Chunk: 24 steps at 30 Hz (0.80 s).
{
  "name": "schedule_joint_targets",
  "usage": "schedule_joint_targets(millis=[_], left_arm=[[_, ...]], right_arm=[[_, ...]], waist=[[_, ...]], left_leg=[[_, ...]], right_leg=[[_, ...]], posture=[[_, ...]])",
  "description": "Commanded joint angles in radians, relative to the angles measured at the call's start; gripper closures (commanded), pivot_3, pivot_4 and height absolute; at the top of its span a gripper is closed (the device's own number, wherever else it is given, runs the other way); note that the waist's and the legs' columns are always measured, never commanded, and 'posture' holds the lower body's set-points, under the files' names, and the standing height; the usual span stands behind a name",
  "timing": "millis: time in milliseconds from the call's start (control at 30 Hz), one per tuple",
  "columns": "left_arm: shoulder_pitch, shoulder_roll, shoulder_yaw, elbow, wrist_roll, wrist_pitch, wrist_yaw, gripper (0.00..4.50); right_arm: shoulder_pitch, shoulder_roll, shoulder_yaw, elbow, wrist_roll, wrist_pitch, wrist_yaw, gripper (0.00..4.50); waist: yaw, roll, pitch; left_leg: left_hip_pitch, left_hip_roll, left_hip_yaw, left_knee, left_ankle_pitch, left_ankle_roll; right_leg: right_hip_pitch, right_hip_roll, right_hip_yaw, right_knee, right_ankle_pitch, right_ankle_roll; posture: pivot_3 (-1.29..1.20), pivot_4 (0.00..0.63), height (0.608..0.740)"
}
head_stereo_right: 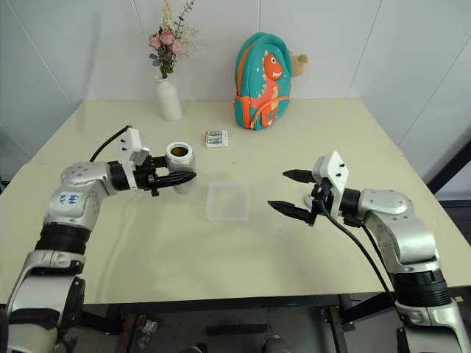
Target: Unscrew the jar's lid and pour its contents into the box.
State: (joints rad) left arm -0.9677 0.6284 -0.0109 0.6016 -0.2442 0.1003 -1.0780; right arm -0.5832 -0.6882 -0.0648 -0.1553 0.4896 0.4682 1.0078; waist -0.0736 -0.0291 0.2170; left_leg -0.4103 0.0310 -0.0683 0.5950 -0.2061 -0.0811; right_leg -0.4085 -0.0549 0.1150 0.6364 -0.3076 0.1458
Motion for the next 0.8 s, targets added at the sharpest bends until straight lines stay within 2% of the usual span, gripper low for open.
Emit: schedule_joint_targets(millis=[33, 100, 233, 333, 400, 500, 533, 567, 600, 667, 733, 800], left_arm=[[-0.075, -0.009, -0.014, 0.075, 0.103, -0.126, 0.1, 2.53], [-0.107, -0.027, -0.034, 0.128, 0.187, -0.179, 0.233, 2.53], [-0.118, -0.067, -0.057, 0.171, 0.228, -0.268, 0.249, 2.53], [-0.15, -0.069, -0.118, 0.187, 0.354, -0.334, 0.354, 2.53], [-0.163, -0.073, -0.129, 0.201, 0.386, -0.359, 0.395, 2.53], [-0.193, -0.053, -0.257, 0.202, 0.661, -0.545, 0.707, 2.53], [-0.209, -0.02, -0.35, 0.175, 0.844, -0.578, 0.885, 2.53], [-0.222, -0.007, -0.393, 0.165, 0.939, -0.604, 0.998, 2.53], [-0.249, 0.018, -0.48, 0.133, 1.113, -0.571, 1.178, 2.53], [-0.29, 0.043, -0.596, 0.106, 1.345, -0.504, 1.436, 2.53], [-0.314, 0.045, -0.657, 0.121, 1.456, -0.456, 1.582, 2.53], [-0.33, 0.028, -0.683, 0.172, 1.497, -0.418, 1.634, 2.53]], right_arm=[[-0.02, -0.018, -0.036, -0.081, 0.051, 0.062, -0.029, 0.02], [-0.005, -0.012, -0.031, -0.096, 0.047, 0.068, -0.044, 0.02], [0.041, 0.005, -0.019, -0.113, 0.025, 0.052, -0.074, 0.02], [0.049, 0.016, -0.03, -0.114, 0.031, 0.052, -0.097, 0.02], [0.05, 0.02, -0.035, -0.114, 0.034, 0.052, -0.106, 0.02], [0.068, 0.031, -0.039, -0.106, 0.032, 0.045, -0.126, 0.02], [0.075, 0.034, -0.04, -0.107, 0.032, 0.046, -0.131, 0.02], [0.079, 0.037, -0.042, -0.11, 0.034, 0.047, -0.136, 0.02], [0.083, 0.043, -0.045, -0.112, 0.038, 0.05, -0.144, 0.02], [0.088, 0.054, -0.047, -0.115, 0.041, 0.051, -0.158, 0.02], [0.09, 0.06, -0.045, -0.117, 0.042, 0.05, -0.168, 0.02], [0.091, 0.068, -0.046, -0.122, 0.049, 0.055, -0.174, 0.02]], waist=[[0.0, 0.0, 0.0], [0.005, 0.0, 0.0], [0.019, 0.0, 0.0], [0.021, 0.0, 0.0], [0.022, 0.0, 0.0], [0.024, 0.0, 0.0], [0.025, 0.0, 0.0], [0.025, -0.001, 0.0], [0.026, -0.001, 0.0], [0.026, -0.001, 0.0], [0.03, -0.001, 0.0], [0.033, -0.001, 0.0]], left_leg=[[0.0, 0.0, 0.0, 0.0, 0.0, 0.0], [0.0, 0.0, 0.0, 0.0, 0.0, 0.0], [-0.001, 0.0, 0.0, 0.0, 0.0, 0.001], [-0.003, 0.0, 0.0, 0.001, 0.0, 0.001], [-0.004, 0.0, 0.0, 0.001, 0.0, 0.001], [-0.004, 0.0, -0.001, 0.002, 0.0, 0.001], [-0.004, 0.0, -0.001, 0.002, 0.0, 0.001], [-0.004, 0.0, -0.001, 0.002, 0.0, 0.001], [-0.004, -0.001, -0.001, 0.002, 0.0, 0.001], [-0.005, -0.001, -0.001, 0.002, 0.0, 0.001], [-0.006, -0.001, -0.001, 0.004, 0.0, 0.001], [-0.007, -0.002, -0.001, 0.004, 0.0, 0.001]], right_leg=[[0.0, 0.0, 0.0, 0.0, 0.0, 0.0], [0.0, 0.0, 0.0, 0.0, 0.0, 0.0], [0.0, 0.0, 0.0, -0.001, 0.0, 0.001], [-0.002, 0.0, 0.0, 0.0, 0.0, 0.001], [-0.003, 0.0, 0.0, 0.0, 0.0, 0.001], [-0.002, 0.0, 0.0, 0.0, 0.0, 0.001], [-0.002, 0.0, 0.0, 0.0, 0.0, 0.002], [-0.002, 0.0, 0.0, -0.001, 0.0, 0.002], [-0.002, 0.0, 0.0, -0.001, 0.0, 0.002], [-0.003, 0.0, 0.001, -0.001, 0.001, 0.003], [-0.003, 0.0, 0.001, -0.001, 0.001, 0.004], [-0.003, 0.0, 0.001, -0.001, 0.001, 0.004]], posture=[[0.0, 0.15, 0.74], [0.0, 0.15, 0.74], [0.0, 0.15, 0.74], [0.0, 0.15, 0.74], [0.0, 0.15, 0.74], [0.0, 0.15, 0.74], [0.0, 0.15, 0.74], [0.0, 0.15, 0.74], [0.0, 0.15, 0.74], [0.0, 0.15, 0.74], [0.0, 0.15, 0.74], [0.0, 0.15, 0.74]])
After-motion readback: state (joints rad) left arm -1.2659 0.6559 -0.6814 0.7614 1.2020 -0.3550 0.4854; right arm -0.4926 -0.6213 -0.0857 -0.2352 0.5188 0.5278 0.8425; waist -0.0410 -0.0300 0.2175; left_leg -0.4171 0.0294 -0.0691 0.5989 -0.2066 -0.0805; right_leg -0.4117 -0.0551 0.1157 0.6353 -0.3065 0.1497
